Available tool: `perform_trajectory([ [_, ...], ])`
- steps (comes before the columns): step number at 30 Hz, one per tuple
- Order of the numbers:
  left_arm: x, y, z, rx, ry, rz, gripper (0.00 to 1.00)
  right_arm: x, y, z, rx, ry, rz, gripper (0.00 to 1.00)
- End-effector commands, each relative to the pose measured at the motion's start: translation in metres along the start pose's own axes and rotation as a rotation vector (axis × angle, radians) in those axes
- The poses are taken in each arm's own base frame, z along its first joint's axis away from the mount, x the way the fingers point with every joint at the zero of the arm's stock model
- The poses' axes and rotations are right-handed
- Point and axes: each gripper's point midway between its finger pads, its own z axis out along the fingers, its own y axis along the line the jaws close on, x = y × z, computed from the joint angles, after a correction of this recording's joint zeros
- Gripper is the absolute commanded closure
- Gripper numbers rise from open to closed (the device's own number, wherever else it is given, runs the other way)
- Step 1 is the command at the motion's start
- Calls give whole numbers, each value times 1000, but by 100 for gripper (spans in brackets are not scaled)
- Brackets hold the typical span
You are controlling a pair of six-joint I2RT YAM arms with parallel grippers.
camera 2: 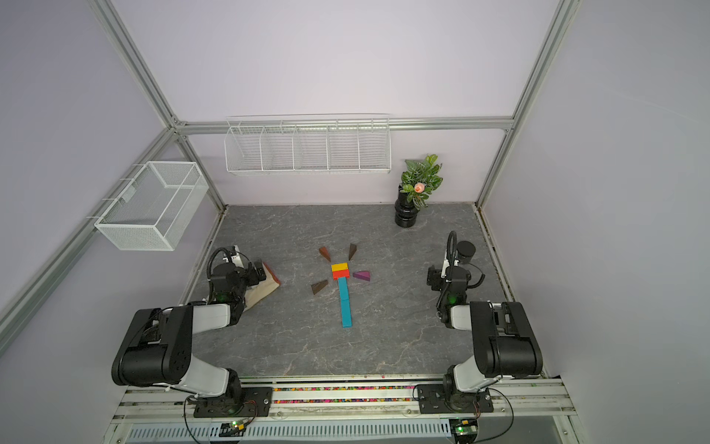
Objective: Assemble a small pinwheel with building blocks
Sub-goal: Reset both arms
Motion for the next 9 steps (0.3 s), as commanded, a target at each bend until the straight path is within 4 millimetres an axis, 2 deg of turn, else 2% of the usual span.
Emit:
perform_trajectory([
  [1,-12,-3,0,21,-45,26,0,-17,7,0,-24,-78,-20,11],
  [9,-11,-4,0,22,-40,27,0,-16,6,0,-33,-64,-14,11],
])
